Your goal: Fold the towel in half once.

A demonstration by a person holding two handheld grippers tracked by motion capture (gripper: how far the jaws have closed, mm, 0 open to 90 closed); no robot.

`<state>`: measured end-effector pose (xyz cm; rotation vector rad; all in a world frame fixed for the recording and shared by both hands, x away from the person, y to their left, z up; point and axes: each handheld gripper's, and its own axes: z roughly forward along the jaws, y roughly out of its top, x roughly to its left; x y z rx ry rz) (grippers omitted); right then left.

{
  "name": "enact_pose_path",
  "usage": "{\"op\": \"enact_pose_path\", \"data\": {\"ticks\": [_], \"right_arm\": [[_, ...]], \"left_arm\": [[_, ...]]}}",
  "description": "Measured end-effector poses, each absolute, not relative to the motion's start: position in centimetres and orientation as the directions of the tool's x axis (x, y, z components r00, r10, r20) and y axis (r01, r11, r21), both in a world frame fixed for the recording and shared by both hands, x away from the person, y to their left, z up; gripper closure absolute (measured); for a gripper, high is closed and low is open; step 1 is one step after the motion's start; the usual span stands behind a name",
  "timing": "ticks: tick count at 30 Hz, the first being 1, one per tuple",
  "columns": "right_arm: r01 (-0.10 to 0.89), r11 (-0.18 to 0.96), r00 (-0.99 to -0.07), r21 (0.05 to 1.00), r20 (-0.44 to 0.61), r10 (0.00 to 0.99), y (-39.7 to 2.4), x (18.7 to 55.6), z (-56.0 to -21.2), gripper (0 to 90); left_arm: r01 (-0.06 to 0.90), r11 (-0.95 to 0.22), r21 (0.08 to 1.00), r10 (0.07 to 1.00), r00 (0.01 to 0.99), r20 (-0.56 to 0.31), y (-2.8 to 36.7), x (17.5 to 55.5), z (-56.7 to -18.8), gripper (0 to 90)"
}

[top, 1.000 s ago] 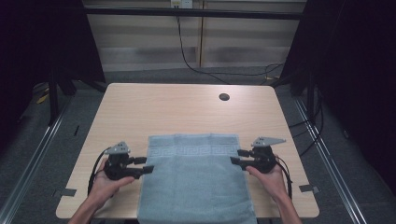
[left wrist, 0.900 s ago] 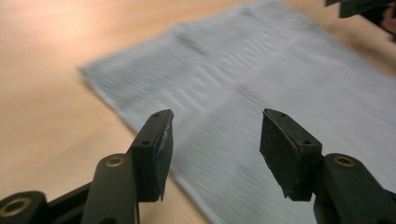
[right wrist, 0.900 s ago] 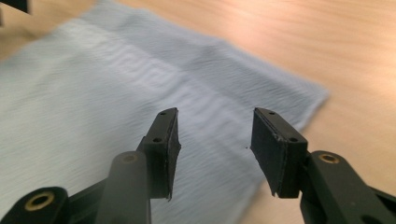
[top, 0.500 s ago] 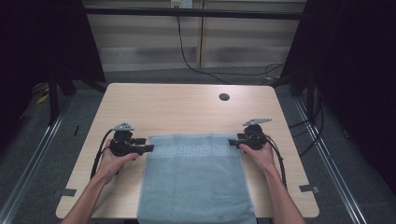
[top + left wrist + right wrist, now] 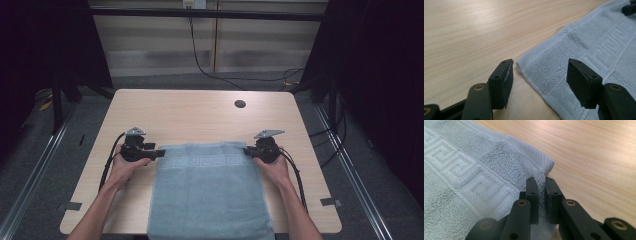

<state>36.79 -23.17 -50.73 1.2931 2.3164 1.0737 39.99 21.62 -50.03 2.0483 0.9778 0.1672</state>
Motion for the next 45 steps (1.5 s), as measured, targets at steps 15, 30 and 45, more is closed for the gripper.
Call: {"op": "enact_pose_path", "data": {"ticks": [15,30,45], "right_arm": [[0.607,0.290,-0.560,0.740,0.139,0.816,-23.4,36.2,-51.1,84.1],[0.599,0.194,-0.577,0.777,0.251,0.777,-24.1,36.2,-48.3,86.2],[0.454,0.146,-0.604,0.879,0.183,0.776,-25.1,40.0,-37.3,86.2]], "left_arm": [[0.428,-0.522,0.738,0.586,0.808,-0.054,19.4,38.5,-50.6,62.6],[0.540,-0.318,0.779,0.605,0.749,-0.271,20.9,39.5,-49.0,84.9],[0.428,-0.148,0.892,0.603,0.753,-0.262,21.7,42.9,-38.8,85.2]]}}
